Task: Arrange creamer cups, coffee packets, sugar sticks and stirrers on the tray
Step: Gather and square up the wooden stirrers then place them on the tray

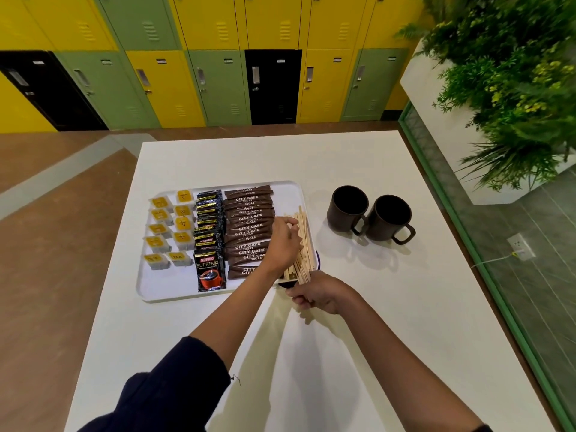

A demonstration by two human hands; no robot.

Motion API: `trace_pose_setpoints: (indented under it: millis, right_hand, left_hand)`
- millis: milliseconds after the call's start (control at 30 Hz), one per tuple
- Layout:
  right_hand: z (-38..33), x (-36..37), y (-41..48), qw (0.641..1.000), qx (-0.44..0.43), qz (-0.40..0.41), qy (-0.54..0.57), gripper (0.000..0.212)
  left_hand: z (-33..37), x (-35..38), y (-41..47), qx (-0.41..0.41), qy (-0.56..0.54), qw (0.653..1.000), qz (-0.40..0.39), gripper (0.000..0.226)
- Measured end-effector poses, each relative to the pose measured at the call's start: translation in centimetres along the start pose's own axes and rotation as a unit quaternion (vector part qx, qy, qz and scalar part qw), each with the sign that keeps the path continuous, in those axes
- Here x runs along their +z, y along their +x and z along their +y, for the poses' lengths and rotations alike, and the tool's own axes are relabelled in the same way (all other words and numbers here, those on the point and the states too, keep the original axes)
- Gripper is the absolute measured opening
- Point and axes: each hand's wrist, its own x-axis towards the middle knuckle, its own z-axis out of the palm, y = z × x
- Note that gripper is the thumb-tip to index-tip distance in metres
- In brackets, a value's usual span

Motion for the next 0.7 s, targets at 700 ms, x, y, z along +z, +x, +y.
trace_pose_setpoints:
  millis: [700]
  right_hand:
    - [-3.3, 0.4, 3.4, 0.966, -0.099, 0.159, -0.176, 0.034]
  left_hand:
    - [0.6, -1.6, 5.1, -0.047, 0.073, 0.996, -0.028, 0.036]
